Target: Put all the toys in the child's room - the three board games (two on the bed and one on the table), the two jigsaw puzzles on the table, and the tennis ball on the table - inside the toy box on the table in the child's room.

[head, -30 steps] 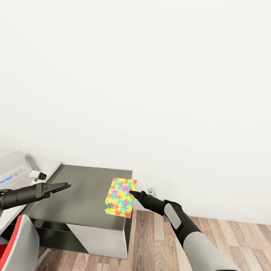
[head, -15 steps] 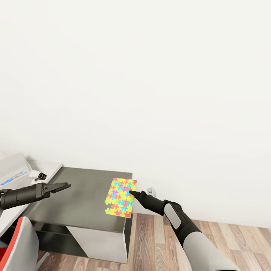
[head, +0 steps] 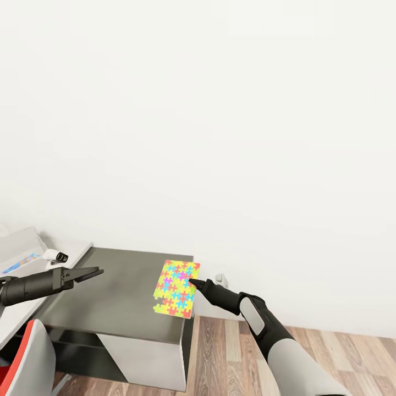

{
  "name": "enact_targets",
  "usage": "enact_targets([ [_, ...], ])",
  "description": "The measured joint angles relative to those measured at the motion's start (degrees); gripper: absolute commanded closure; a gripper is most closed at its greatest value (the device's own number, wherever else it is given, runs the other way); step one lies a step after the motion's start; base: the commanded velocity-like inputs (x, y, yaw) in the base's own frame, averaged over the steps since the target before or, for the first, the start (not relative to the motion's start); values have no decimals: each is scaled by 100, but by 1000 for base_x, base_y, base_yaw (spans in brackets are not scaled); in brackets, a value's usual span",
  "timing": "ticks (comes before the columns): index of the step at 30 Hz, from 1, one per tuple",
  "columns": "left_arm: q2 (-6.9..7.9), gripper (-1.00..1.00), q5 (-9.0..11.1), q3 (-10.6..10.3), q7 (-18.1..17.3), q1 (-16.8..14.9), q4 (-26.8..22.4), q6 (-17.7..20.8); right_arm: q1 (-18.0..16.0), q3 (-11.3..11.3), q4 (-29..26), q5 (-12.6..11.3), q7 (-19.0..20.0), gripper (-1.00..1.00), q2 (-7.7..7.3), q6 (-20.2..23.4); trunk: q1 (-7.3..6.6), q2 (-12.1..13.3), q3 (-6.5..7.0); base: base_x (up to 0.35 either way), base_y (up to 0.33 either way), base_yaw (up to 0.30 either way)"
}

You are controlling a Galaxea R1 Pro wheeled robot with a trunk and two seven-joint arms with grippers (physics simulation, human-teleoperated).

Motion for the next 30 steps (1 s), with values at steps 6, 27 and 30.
enact_targets([
  [6,0,-100,0,-2,0,-2,0,0,-3,0,2,1,-4,100,0,-23,0,0,57,0,0,0],
  [27,-17,-100,-8,-2,0,-3,0,0,-1,0,17,-3,-37,100,3,-149,0,0,256,0,0,0],
  [30,-17,-100,-8,-2,0,-2,0,0,-2,0,17,-3,-42,100,3,-150,0,0,285,0,0,0],
])
